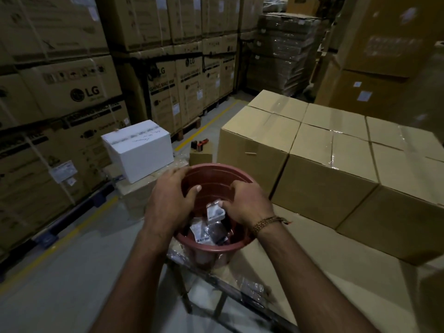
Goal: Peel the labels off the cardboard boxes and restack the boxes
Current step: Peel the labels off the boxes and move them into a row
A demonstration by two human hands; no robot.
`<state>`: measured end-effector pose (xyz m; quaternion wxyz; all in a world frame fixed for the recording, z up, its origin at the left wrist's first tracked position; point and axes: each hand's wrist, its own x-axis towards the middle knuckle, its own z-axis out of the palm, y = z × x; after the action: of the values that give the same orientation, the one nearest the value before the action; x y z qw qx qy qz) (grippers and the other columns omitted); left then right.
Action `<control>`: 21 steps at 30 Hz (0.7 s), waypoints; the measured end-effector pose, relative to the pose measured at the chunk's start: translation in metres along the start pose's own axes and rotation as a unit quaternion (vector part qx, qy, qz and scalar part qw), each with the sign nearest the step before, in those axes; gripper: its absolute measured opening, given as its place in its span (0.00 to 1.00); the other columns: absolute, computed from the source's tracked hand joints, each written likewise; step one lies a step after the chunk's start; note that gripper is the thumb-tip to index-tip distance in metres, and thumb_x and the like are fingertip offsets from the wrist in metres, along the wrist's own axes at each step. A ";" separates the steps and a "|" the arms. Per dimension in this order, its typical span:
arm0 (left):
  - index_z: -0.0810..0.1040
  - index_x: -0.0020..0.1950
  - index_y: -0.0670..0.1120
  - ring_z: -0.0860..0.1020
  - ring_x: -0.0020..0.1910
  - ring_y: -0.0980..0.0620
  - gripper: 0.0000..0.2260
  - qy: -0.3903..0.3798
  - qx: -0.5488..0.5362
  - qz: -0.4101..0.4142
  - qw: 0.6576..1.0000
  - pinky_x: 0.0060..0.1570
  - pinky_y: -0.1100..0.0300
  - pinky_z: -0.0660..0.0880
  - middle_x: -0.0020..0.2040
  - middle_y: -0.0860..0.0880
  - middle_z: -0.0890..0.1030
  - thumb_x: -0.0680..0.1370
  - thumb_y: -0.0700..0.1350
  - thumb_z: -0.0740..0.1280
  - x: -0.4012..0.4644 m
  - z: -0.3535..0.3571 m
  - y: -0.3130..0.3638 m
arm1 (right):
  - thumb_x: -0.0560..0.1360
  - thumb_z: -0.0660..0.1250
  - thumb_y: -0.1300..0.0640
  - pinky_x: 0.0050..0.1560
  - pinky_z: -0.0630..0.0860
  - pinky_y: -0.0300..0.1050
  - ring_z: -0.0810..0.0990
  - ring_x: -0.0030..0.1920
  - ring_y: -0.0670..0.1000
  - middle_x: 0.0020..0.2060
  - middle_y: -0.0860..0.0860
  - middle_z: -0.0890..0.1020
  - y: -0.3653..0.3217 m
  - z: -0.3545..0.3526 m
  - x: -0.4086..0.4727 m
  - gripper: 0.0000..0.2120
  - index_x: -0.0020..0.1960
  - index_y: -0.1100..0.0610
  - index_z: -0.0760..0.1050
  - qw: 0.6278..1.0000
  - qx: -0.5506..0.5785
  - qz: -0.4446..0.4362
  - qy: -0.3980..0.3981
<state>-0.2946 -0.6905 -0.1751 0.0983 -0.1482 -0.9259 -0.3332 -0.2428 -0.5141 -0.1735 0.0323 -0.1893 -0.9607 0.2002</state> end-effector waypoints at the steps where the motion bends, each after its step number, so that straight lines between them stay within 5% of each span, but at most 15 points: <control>1: 0.74 0.76 0.50 0.75 0.65 0.49 0.25 -0.001 -0.003 -0.001 1.000 0.66 0.47 0.75 0.65 0.49 0.79 0.80 0.52 0.74 0.000 0.000 0.000 | 0.76 0.75 0.40 0.59 0.82 0.55 0.82 0.59 0.56 0.55 0.51 0.84 -0.001 0.002 0.001 0.20 0.62 0.50 0.79 1.000 -0.023 0.004 0.010; 8: 0.76 0.75 0.51 0.76 0.65 0.51 0.24 0.005 -0.024 0.022 0.999 0.66 0.49 0.75 0.65 0.50 0.79 0.80 0.50 0.74 -0.004 0.004 0.019 | 0.80 0.72 0.45 0.51 0.83 0.49 0.82 0.48 0.52 0.50 0.50 0.85 0.018 -0.021 -0.005 0.13 0.61 0.49 0.81 0.996 0.043 0.018 0.080; 21: 0.76 0.75 0.52 0.75 0.69 0.49 0.24 -0.041 -0.057 0.176 0.982 0.67 0.46 0.75 0.70 0.51 0.79 0.79 0.53 0.73 -0.036 0.068 0.128 | 0.81 0.70 0.47 0.51 0.84 0.51 0.83 0.49 0.49 0.49 0.46 0.85 0.125 -0.079 -0.068 0.11 0.60 0.49 0.82 0.982 0.083 0.040 0.167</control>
<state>-0.2233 -0.5600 -0.1610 0.1086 -0.3279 -0.8679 -0.3569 -0.1246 -0.4040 -0.1495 0.1999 -0.2552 -0.9133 0.2464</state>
